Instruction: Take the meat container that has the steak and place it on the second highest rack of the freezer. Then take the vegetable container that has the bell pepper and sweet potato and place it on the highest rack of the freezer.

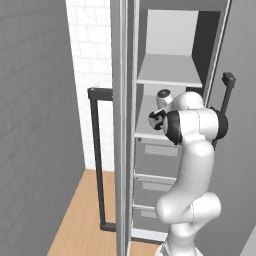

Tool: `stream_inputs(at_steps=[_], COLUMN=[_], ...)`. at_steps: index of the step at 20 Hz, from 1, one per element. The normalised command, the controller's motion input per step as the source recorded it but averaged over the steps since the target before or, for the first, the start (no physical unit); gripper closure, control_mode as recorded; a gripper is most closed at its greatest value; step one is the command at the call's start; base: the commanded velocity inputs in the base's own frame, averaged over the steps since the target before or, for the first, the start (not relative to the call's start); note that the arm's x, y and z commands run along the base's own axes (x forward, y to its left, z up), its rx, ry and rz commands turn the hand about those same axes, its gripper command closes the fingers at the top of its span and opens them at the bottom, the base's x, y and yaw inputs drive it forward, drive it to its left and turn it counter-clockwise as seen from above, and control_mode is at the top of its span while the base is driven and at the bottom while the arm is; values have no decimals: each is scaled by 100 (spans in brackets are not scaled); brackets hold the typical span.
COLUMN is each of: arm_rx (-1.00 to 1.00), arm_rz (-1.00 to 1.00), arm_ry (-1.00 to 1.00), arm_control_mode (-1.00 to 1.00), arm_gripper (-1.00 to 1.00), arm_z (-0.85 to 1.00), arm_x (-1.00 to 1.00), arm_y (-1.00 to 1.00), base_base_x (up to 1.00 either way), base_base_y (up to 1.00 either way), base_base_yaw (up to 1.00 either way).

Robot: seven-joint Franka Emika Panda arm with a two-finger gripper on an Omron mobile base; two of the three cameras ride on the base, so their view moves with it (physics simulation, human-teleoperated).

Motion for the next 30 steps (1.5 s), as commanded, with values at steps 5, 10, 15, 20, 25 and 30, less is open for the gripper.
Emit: stream_inputs(at_steps=[5,10,15,20,25,30], arm_rx=[0,0,0,0,0,0], arm_rz=[0,0,0,0,0,-1], arm_ry=[0,0,-6,-23,-17,-3], arm_control_mode=[-100,-100,-100,-100,-100,-100], arm_gripper=[-100,-100,-100,-100,-100,-100], arm_z=[0,0,0,19,54,58], arm_x=[0,0,-24,-50,-22,-33], arm_y=[0,0,0,0,0,0], base_base_x=[0,0,0,0,0,0], base_base_y=[0,0,0,0,0,0], base_base_yaw=[0,0,0,0,0,0])
